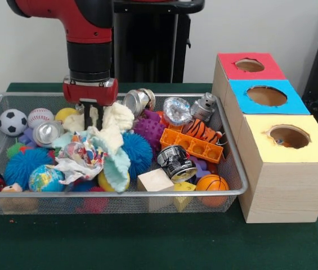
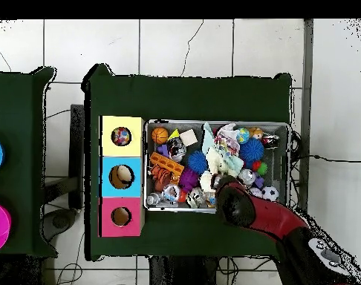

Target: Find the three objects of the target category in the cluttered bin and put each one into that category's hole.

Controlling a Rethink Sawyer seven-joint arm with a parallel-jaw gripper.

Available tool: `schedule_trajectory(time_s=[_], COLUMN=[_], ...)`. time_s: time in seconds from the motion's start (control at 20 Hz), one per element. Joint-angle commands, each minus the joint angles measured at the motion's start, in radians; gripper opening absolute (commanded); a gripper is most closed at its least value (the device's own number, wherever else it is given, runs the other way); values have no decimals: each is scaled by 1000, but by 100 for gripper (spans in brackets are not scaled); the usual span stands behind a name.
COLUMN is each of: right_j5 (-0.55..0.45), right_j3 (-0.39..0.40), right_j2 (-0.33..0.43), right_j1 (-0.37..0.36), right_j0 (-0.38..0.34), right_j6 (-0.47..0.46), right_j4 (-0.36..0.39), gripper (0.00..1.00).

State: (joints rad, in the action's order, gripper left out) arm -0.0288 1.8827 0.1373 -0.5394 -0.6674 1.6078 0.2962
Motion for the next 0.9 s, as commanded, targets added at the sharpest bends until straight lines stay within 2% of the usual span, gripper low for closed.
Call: schedule_trajectory(time_s=[0.05,0.5,0.55,0.75,0.9], right_j5=[-163,-197,-195,-291,-360], right_j3=[76,58,57,60,69], right_j2=[-72,-55,-56,-40,5], right_j1=[85,83,71,-11,-66], right_j0=[6,-1,5,25,21], right_j6=[55,40,41,29,25], right_j4=[61,45,45,9,-24], gripper=[100,100,100,100,100])
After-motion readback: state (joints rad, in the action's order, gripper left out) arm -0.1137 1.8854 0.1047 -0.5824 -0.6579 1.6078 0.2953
